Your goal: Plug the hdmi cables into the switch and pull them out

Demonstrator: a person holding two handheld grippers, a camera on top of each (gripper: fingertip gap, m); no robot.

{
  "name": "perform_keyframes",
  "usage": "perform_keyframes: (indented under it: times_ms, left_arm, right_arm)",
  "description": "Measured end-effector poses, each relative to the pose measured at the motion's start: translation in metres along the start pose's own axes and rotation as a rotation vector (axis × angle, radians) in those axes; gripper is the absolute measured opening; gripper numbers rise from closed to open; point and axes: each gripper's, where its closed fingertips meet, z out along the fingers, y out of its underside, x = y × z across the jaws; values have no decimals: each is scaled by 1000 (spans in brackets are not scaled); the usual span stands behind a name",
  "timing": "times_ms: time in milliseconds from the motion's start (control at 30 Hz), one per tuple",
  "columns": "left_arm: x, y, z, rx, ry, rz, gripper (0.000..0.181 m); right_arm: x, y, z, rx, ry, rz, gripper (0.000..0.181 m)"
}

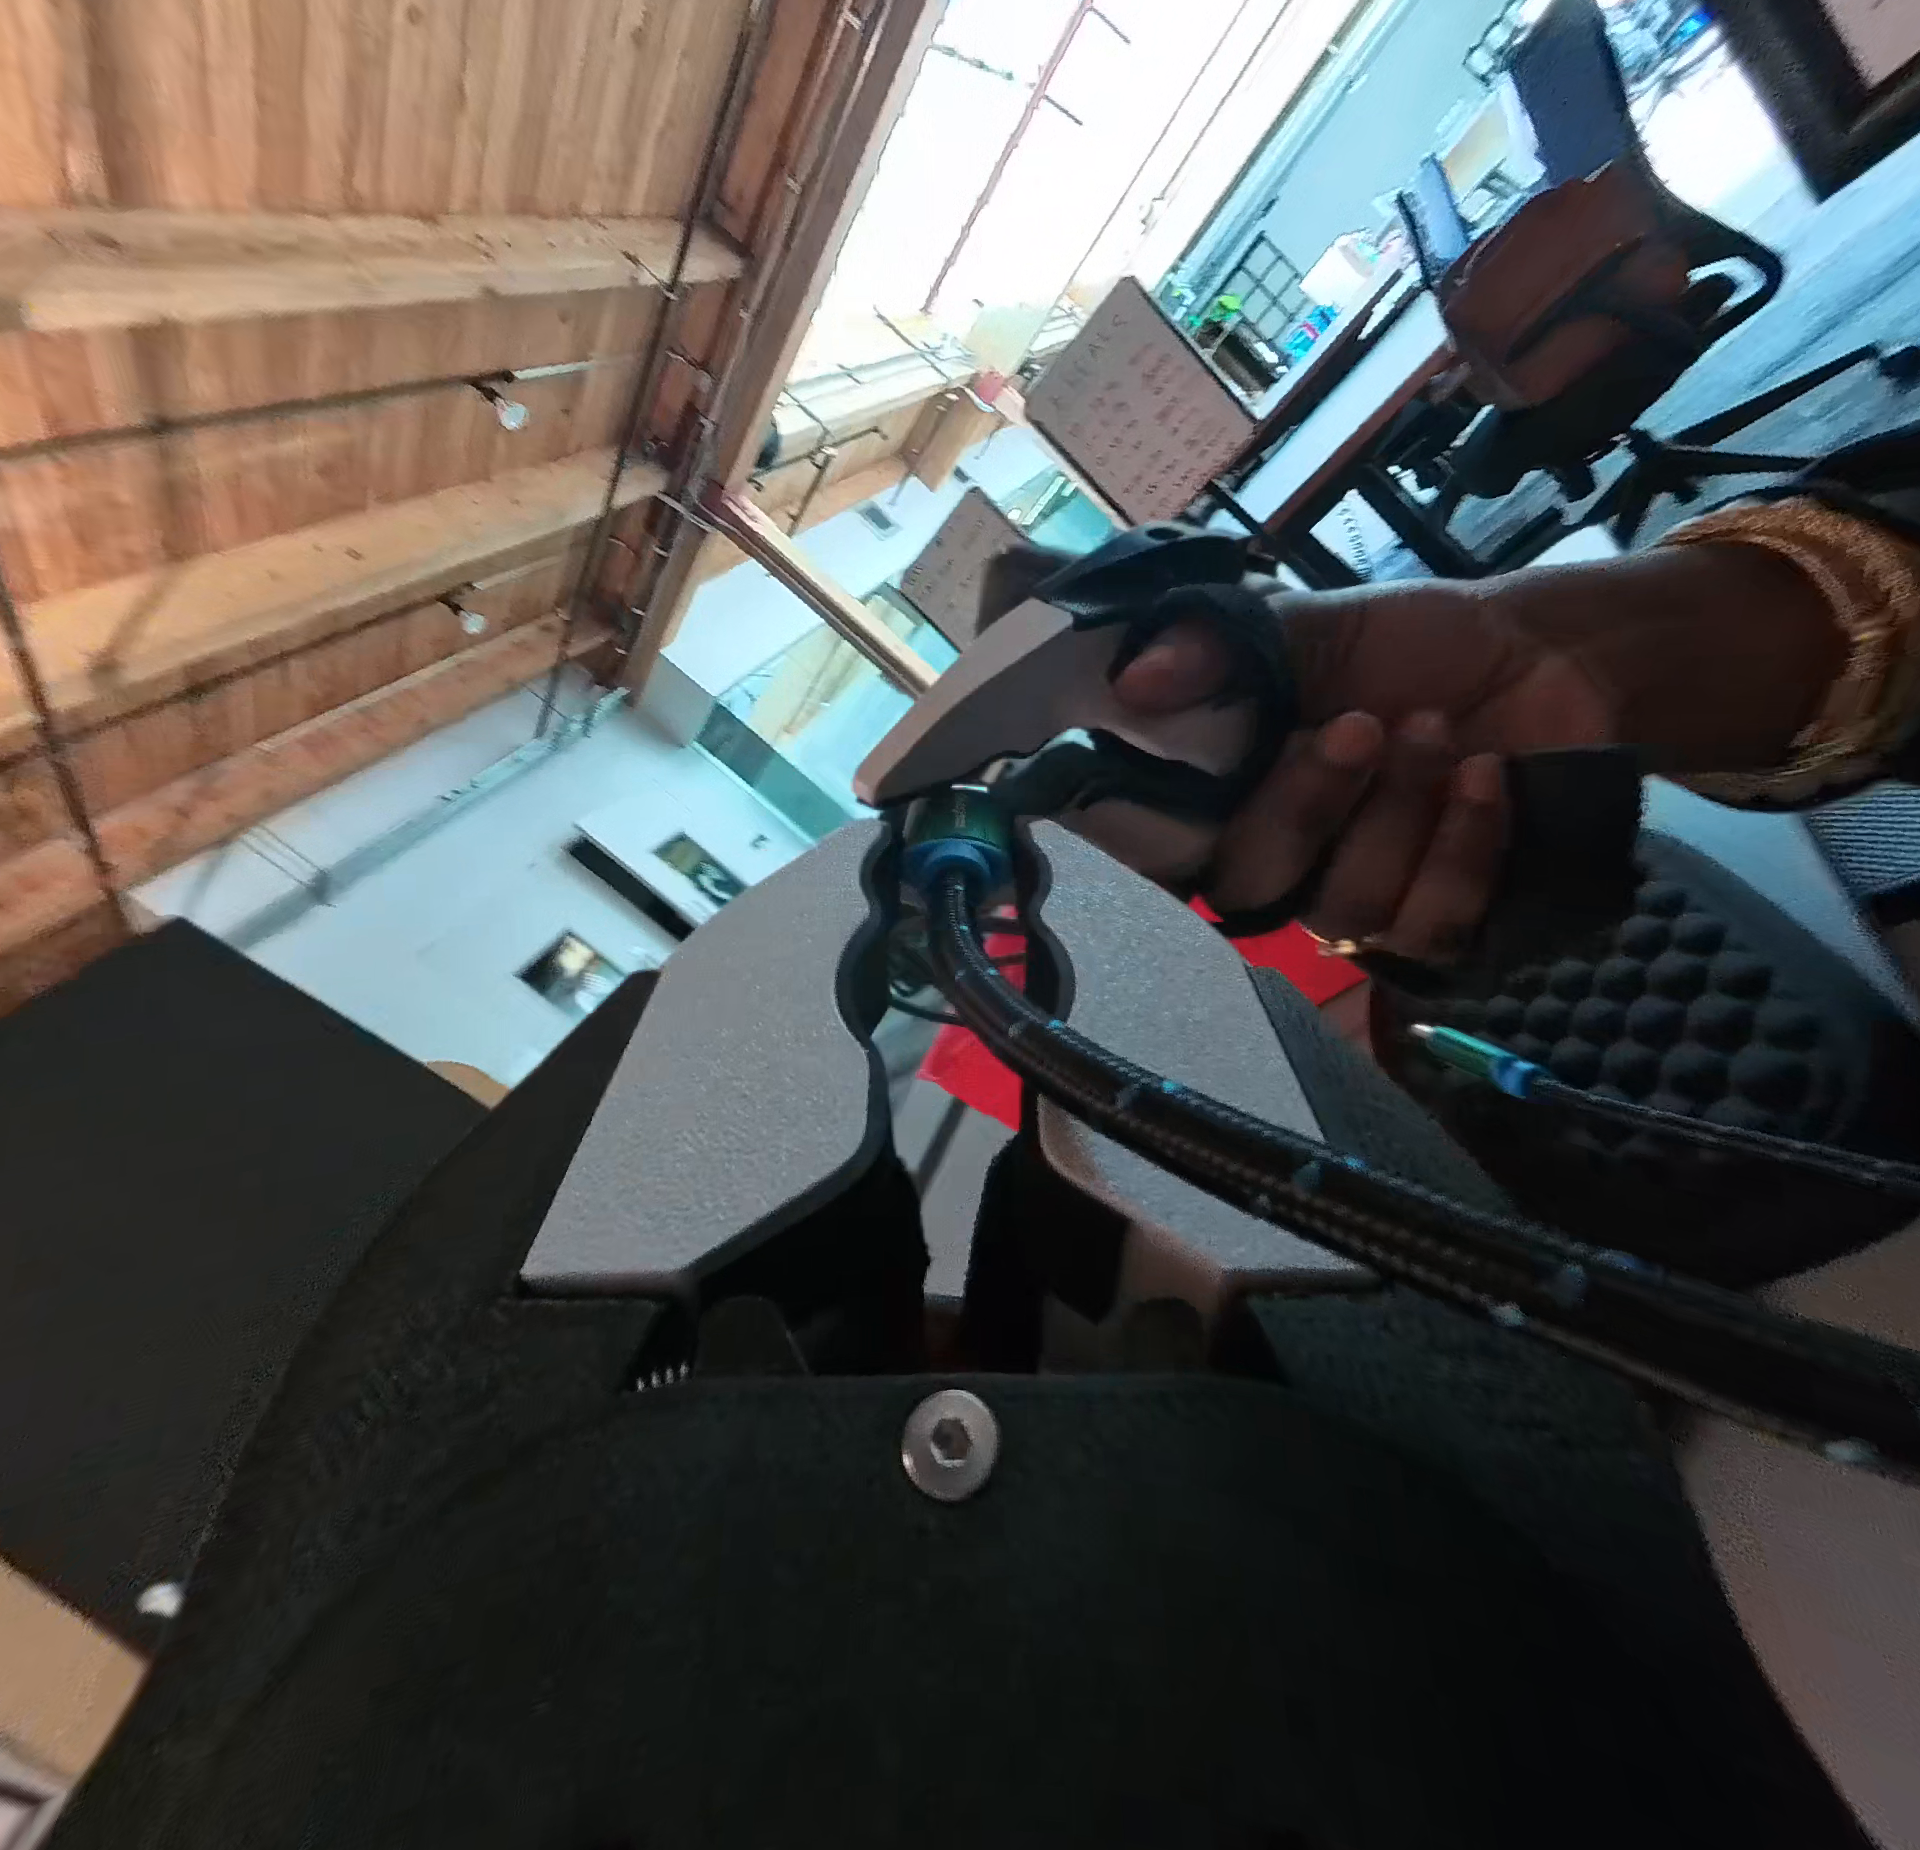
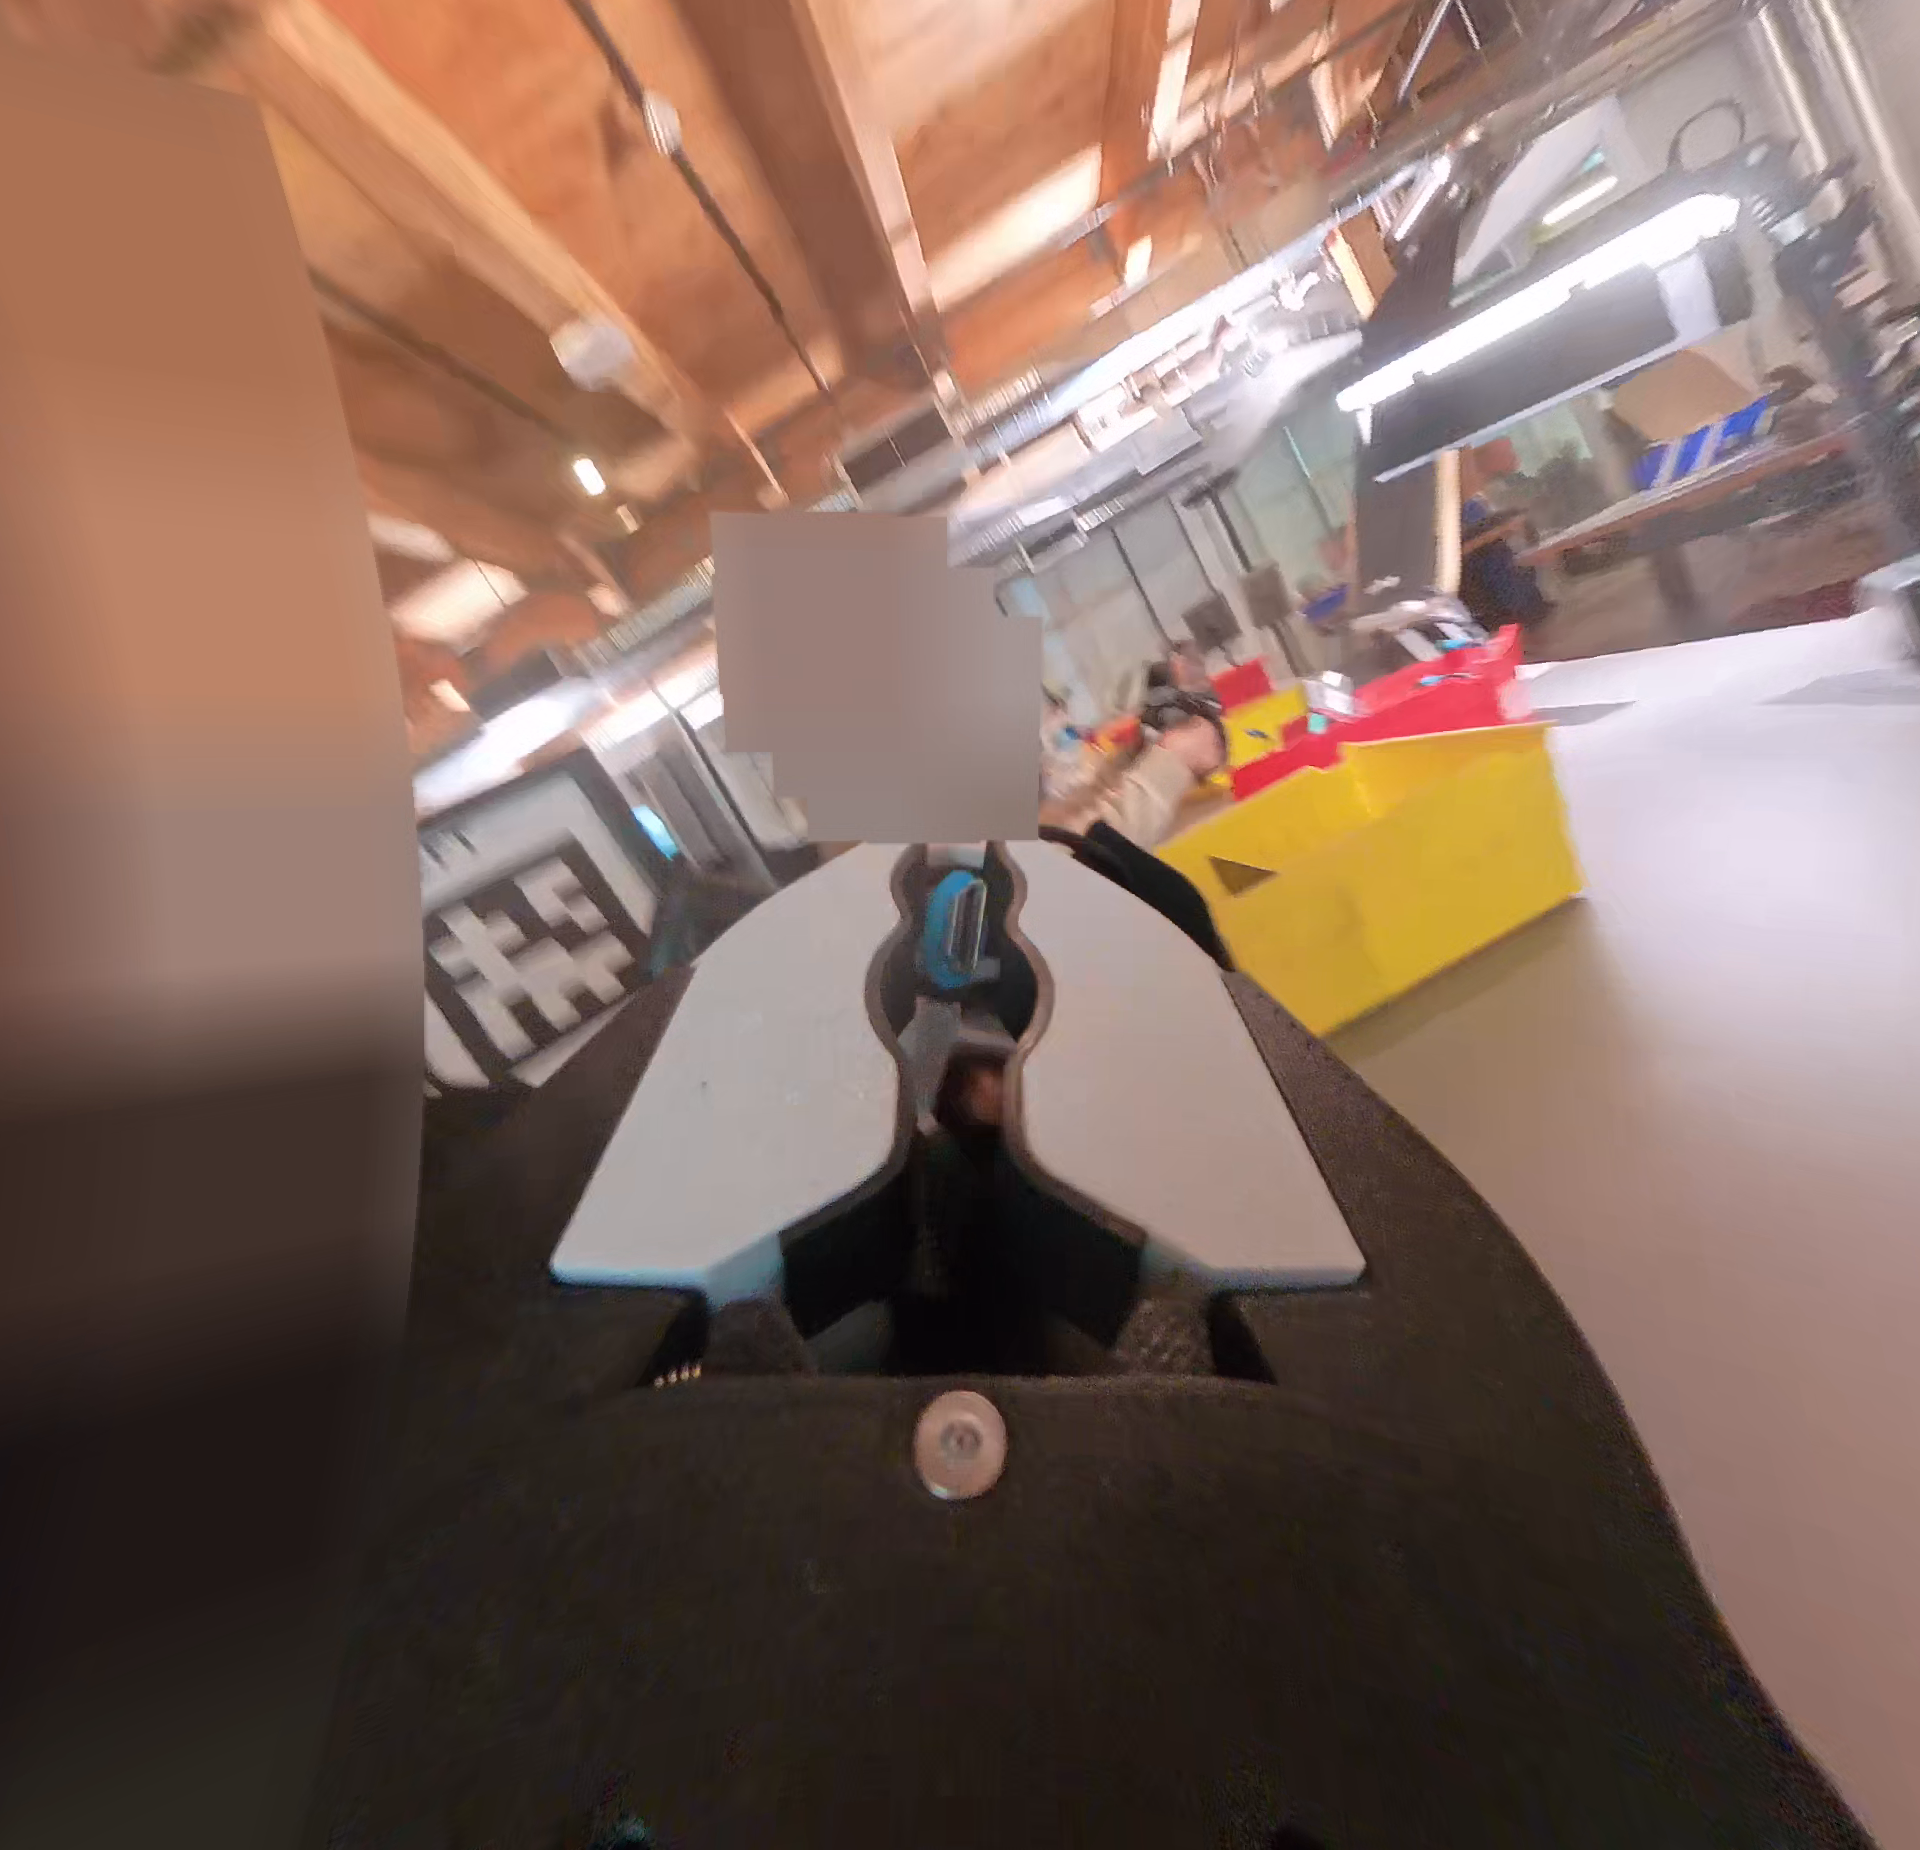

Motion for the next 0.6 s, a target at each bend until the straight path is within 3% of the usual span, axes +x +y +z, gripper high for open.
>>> perform_keyframes:
  times_ms: [100,233,367,600]
  left_arm:
    - [-12,3,-8,-4,17,-128,20]
    - [-37,4,-25,37,44,-340,20]
    - [-54,2,-42,95,66,-479,20]
    - [-69,-7,-57,140,52,-522,21]
  right_arm:
    - [18,1,-12,-203,170,-310,40]
    - [57,18,-51,-606,395,-589,80]
    - [83,58,-82,-952,466,-593,92]
    - [100,117,-113,-1344,569,-461,98]
